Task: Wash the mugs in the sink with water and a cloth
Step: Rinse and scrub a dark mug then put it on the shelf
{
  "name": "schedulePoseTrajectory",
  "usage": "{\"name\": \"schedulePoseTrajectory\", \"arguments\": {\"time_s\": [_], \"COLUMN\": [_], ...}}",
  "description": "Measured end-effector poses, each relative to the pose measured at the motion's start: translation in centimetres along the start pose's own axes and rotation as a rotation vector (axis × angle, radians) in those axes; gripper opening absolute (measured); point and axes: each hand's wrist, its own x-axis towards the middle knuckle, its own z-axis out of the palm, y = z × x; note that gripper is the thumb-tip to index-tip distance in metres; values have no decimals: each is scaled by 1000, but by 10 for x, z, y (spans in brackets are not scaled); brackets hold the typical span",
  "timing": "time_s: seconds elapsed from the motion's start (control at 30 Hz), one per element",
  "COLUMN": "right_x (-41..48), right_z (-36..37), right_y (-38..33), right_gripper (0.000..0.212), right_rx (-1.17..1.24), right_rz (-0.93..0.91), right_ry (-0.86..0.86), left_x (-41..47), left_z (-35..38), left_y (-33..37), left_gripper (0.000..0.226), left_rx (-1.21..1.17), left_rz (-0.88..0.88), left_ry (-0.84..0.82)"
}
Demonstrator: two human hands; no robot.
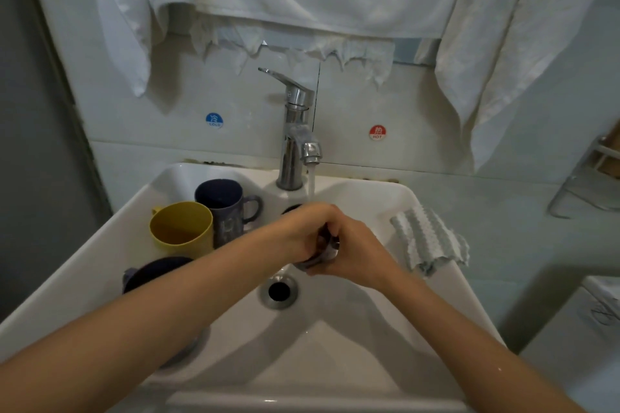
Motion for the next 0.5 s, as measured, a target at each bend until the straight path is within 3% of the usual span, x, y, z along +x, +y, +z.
{"name": "schedulePoseTrajectory", "arguments": {"time_s": [0.03, 0.07, 0.1, 0.13, 0.17, 0.2, 0.27, 0.33, 0.4, 0.47, 0.5], "right_x": [0, 0, 0, 1, 0, 0, 0, 1, 2, 1, 0], "right_z": [0, -1, -1, -2, -3, -4, -5, -3, -1, -2, -3], "right_y": [0, 1, 3, 6, 9, 12, 13, 12, 10, 11, 11], "right_gripper": [68, 73, 82, 90, 94, 96, 95, 95, 95, 94, 91], "right_rx": [8, 15, 6, -19, -34, -31, -28, -60, -57, -63, -69], "right_rz": [15, 9, -5, -19, -28, -22, -3, -8, -17, -28, -24], "right_ry": [-2, -6, -12, -24, -36, -52, -88, -108, -101, -83, -72], "left_x": [4, 3, 11, 8, 9, -2, -19, -25, -20, -15, -10], "left_z": [13, 19, 30, 28, 18, 1, -13, -9, -4, -10, -13], "left_y": [-17, -19, -20, -27, -29, -30, -34, -31, -29, -25, -26], "left_gripper": [4, 15, 30, 35, 29, 18, 9, 14, 13, 4, 4], "left_rx": [292, 348, 630, 906, 846, 740, 932, 1186, 1240, 984, 724], "left_rz": [83, -66, -80, 6, 212, 274, 257, 188, 169, 176, 171], "left_ry": [-186, -216, -70, -45, -1, -84, -222, -166, -194, -217, -230]}}
